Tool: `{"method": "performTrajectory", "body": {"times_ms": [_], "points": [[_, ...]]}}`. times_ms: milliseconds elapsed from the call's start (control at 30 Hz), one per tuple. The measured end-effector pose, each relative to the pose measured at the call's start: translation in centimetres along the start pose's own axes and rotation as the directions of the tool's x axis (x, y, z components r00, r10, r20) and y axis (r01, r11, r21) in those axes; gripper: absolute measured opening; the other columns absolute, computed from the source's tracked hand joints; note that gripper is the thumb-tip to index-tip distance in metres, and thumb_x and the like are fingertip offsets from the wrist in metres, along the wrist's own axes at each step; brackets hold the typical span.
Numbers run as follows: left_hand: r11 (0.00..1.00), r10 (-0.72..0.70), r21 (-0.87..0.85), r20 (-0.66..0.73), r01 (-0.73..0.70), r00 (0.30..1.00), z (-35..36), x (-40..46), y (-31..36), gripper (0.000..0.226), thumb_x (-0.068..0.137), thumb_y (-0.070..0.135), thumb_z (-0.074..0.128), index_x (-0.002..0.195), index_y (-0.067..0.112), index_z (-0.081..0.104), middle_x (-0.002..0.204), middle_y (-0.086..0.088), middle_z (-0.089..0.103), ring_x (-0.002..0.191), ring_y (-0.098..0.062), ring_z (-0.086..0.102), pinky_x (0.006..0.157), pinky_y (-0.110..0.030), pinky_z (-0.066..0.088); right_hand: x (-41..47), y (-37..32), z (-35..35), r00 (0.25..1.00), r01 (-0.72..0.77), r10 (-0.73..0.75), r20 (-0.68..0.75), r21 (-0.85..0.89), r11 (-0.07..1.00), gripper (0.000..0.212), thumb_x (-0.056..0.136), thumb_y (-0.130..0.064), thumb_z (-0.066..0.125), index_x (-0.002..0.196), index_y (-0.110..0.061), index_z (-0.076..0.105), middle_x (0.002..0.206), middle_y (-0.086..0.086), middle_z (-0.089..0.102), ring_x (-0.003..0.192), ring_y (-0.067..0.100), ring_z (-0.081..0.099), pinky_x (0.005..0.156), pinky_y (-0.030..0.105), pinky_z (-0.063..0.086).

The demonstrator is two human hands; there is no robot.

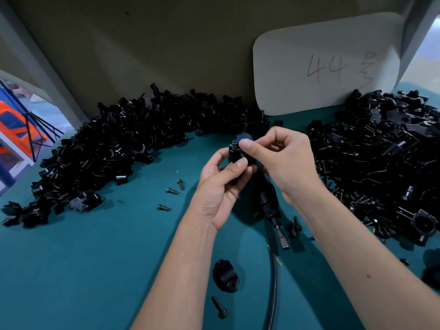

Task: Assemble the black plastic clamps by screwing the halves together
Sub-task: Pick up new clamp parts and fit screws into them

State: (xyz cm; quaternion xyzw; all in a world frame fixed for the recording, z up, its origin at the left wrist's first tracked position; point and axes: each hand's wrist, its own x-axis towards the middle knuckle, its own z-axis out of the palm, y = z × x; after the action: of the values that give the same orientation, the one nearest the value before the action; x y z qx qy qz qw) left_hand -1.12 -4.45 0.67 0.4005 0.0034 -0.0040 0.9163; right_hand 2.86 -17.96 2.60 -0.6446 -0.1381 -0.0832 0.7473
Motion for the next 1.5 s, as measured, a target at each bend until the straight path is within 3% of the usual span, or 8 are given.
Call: {"method": "performTrajectory", "body": {"times_ms": [167, 300, 500, 700, 833, 1033, 1267, 1500], "points": [[1.0, -0.006, -0.024, -0.017, 0.006, 1.0, 0.2, 0.1, 0.1, 0.014, 0.086, 0.017, 0.07, 0.098, 0.011, 0.066, 0.095, -0.006, 0.077, 0.091, -0.024, 0.076, 0.075, -0.025, 0.061, 0.4, 0.0, -0.6, 0.998, -0.003, 0.005, 0.062, -0.024, 1.0, 0.017, 0.088, -0.031, 0.083, 0.077, -0.022, 0.073, 0.072, 0.001, 0.064, 0.062, 0.007, 0.052, 0.053, 0.018, 0.044], [0.995, 0.067, 0.072, 0.035, -0.069, 0.997, 0.0, 0.1, 0.0, 0.016, 0.09, 0.013, 0.068, 0.104, 0.009, 0.061, 0.117, -0.019, 0.074, 0.104, -0.025, 0.074, 0.084, -0.029, 0.06, 0.2, -0.2, -0.3, 0.977, 0.097, -0.087, 0.195, -0.043, 0.994, 0.013, 0.094, -0.013, 0.074, 0.098, -0.022, 0.082, 0.102, 0.01, 0.073, 0.088, 0.018, 0.063, 0.07, 0.022, 0.055], [0.974, 0.158, 0.163, 0.02, -0.159, 0.987, 0.0, 0.2, -0.2, 0.011, 0.08, 0.01, 0.076, 0.089, 0.016, 0.073, 0.103, -0.018, 0.072, 0.103, -0.029, 0.071, 0.087, -0.037, 0.06, 0.4, -0.1, -0.2, 0.99, 0.079, -0.068, 0.121, -0.089, 0.993, 0.017, 0.082, -0.021, 0.085, 0.076, -0.012, 0.073, 0.083, 0.019, 0.07, 0.078, 0.02, 0.064, 0.073, 0.039, 0.056], [0.952, 0.205, 0.23, 0.014, -0.203, 0.979, -0.1, 0.2, -0.2, 0.024, 0.077, 0.008, 0.079, 0.097, 0.007, 0.066, 0.113, -0.029, 0.059, 0.104, -0.032, 0.066, 0.087, -0.038, 0.06, -0.1, 0.1, 0.4, 0.991, 0.046, -0.056, 0.125, 0.076, 0.996, 0.02, 0.083, -0.008, 0.082, 0.072, -0.022, 0.076, 0.087, -0.004, 0.073, 0.081, 0.01, 0.069, 0.065, 0.021, 0.055], [0.927, 0.234, 0.301, 0.003, -0.224, 0.972, -0.1, 0.2, -0.2, 0.025, 0.074, 0.008, 0.081, 0.095, 0.006, 0.067, 0.115, -0.032, 0.057, 0.104, -0.033, 0.066, 0.086, -0.039, 0.061, -0.2, 0.1, 1.0, 0.998, 0.018, -0.021, 0.064, 0.035, 0.999, 0.026, 0.082, -0.021, 0.087, 0.063, -0.022, 0.069, 0.074, 0.002, 0.069, 0.063, 0.016, 0.067, 0.051, 0.031, 0.056], [0.958, 0.226, 0.186, -0.01, -0.22, 0.974, -0.6, 0.5, 0.2, 0.02, 0.074, 0.005, 0.079, 0.09, 0.014, 0.072, 0.113, -0.024, 0.058, 0.098, -0.028, 0.067, 0.084, -0.035, 0.061, 0.4, 0.4, -0.2, 0.978, 0.115, -0.104, 0.183, -0.048, 0.992, 0.013, 0.092, -0.012, 0.072, 0.091, -0.019, 0.082, 0.11, -0.001, 0.074, 0.108, 0.017, 0.068, 0.094, 0.032, 0.056], [0.933, 0.267, 0.246, 0.015, -0.262, 0.964, -0.6, 0.4, -0.1, 0.021, 0.076, 0.006, 0.081, 0.092, 0.014, 0.071, 0.115, -0.025, 0.061, 0.1, -0.029, 0.071, 0.087, -0.037, 0.06, 0.0, 0.6, 0.1, 0.989, 0.095, -0.093, 0.118, -0.01, 0.995, 0.007, 0.089, -0.006, 0.079, 0.085, -0.006, 0.074, 0.095, 0.004, 0.073, 0.08, 0.006, 0.068, 0.066, 0.018, 0.055], [0.903, 0.293, 0.336, -0.022, -0.269, 0.956, -0.4, 0.3, -0.4, 0.025, 0.072, 0.006, 0.088, 0.087, 0.018, 0.072, 0.113, -0.018, 0.066, 0.102, -0.031, 0.07, 0.088, -0.04, 0.06, -0.3, 0.9, 1.2, 0.997, 0.078, -0.078, 0.003, -0.081, 0.994, 0.026, 0.087, -0.018, 0.083, 0.074, -0.005, 0.066, 0.087, 0.009, 0.071, 0.058, 0.023, 0.066, 0.055, 0.035, 0.058]]}}
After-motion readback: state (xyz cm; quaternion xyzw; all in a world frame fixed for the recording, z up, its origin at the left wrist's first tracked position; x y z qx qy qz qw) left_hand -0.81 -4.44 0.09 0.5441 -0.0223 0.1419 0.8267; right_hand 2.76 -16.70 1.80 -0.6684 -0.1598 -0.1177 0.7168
